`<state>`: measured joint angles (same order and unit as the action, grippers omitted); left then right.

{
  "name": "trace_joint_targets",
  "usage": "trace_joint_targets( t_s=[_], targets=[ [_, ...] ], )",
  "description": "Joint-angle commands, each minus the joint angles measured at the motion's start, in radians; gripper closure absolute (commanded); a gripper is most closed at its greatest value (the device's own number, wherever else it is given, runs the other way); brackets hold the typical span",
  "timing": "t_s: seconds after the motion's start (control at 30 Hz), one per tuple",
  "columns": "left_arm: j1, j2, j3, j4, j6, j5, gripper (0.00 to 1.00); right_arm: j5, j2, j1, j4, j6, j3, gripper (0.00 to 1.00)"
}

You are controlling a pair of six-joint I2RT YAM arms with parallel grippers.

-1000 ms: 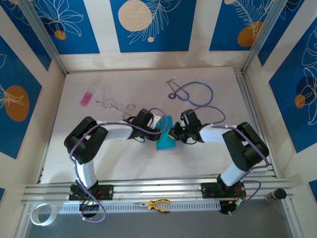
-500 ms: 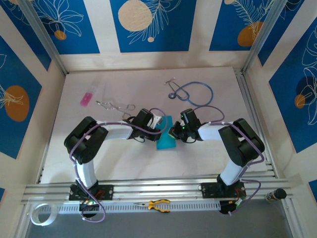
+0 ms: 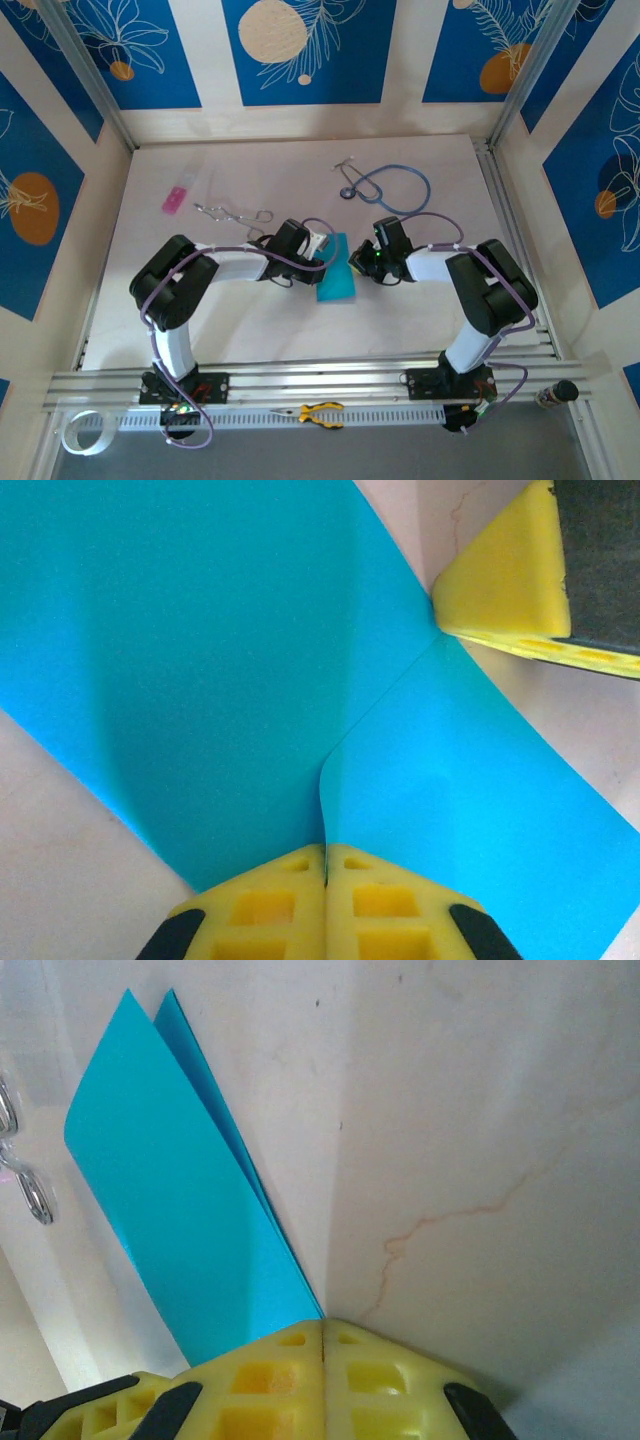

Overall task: Fold a paper plane with a square sheet of paper (pick it up from the middle)
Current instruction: Fold the triangle a second time at the center of the table.

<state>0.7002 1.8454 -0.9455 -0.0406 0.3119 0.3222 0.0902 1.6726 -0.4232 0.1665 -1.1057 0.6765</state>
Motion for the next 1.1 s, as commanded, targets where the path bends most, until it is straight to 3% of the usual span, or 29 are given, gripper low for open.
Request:
trace_joint_targets(
  t_s=[0.0, 0.2, 0.43, 0.97, 1.07],
  targets=[
    [-0.013, 0.029, 0.009, 0.057, -0.017, 0.0, 1.0, -0.064, -0.043, 0.01, -0.057, 0.012, 0.005, 1.0],
    [-0.013, 0.024, 0.01, 0.056, -0.013, 0.002, 1.0, 0.001, -0.145, -0.019, -0.038, 0.092, -0.008, 1.0],
    [-0.013, 0.021, 0.009, 0.056, -0.011, 0.0, 1.0, 0.113, -0.073, -0.082, 0.024, 0.051, -0.012, 1.0],
    [-0.013, 0.007, -0.003, 0.067, -0.001, 0.0, 0.99, 0.055, 0.05, -0.096, -0.027, 0.046, -0.029, 1.0],
    [-0.012, -0.022, -0.025, 0.088, 0.019, -0.02, 0.89, 0.058, 0.065, -0.085, -0.031, 0.049, -0.05, 1.0]
  ],
)
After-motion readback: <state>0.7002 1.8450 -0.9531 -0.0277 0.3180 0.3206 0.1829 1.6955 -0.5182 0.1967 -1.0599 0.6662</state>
